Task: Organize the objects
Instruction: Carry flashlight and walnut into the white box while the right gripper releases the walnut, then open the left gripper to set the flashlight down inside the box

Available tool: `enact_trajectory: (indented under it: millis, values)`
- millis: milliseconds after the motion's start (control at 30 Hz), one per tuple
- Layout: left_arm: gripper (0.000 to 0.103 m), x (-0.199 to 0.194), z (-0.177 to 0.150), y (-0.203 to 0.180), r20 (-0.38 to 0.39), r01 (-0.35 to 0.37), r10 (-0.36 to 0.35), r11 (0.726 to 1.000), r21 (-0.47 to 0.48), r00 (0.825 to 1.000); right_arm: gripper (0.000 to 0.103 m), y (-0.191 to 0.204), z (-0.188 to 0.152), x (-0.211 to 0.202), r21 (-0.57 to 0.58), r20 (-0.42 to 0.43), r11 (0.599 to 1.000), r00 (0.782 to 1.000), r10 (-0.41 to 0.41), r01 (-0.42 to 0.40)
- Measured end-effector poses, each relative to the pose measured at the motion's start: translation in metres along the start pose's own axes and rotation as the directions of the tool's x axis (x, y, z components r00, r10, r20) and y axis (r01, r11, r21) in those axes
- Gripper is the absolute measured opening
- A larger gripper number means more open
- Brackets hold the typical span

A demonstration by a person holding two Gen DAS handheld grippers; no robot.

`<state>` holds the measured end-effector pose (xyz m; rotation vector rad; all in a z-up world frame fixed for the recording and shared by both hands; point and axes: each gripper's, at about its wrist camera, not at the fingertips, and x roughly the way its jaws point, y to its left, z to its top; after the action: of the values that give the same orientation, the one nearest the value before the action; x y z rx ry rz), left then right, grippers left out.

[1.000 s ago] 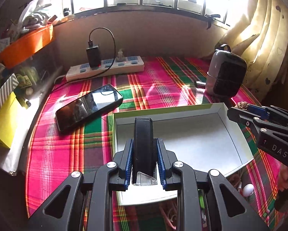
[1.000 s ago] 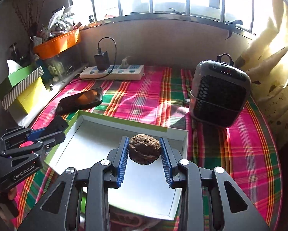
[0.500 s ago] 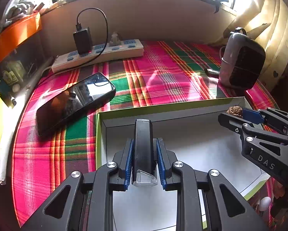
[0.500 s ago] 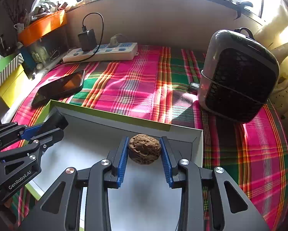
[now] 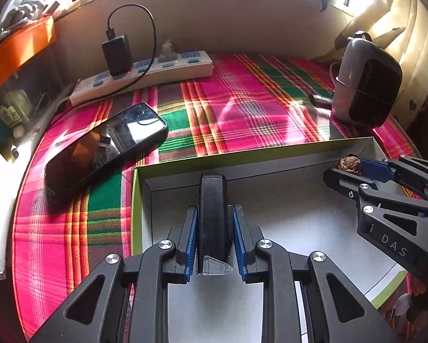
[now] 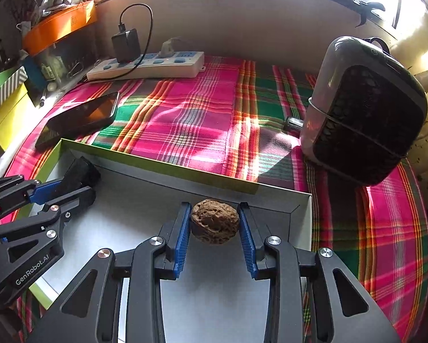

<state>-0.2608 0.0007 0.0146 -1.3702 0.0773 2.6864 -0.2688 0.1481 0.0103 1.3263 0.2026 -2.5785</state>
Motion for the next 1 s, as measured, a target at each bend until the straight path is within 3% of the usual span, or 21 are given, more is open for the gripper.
enact_trajectory:
  millis: [500,700,833,1000]
  values:
    - [0.022,0.0018,-0.0017,-0.0018,0.002,-0.014,0.014,1.0,0.005,1.0,0.034,0.0003,-0.0003,0.0019,-0.008,-0.023,1.0,1.0,-0.02,0.019]
    - [0.027,0.0025,-0.0011,-0.0017,-0.007,-0.004,0.004,1.0,0.006,1.0,0.034,-0.0007,-0.0004,0.0014,0.005,-0.02,1.0,1.0,-0.018,0.018]
    - [0.03,0.0013,-0.0023,-0.0026,-0.004,-0.01,0.01,1.0,0.007,1.0,0.047,-0.0033,-0.0005,-0.0008,0.024,-0.01,1.0,1.0,-0.008,0.008]
    - [0.038,-0.0015,-0.0021,-0.0018,-0.001,-0.001,0.001,1.0,-0.002,1.0,0.048,-0.003,0.0,-0.0045,0.031,0.002,0.999,1.0,-0.01,0.01]
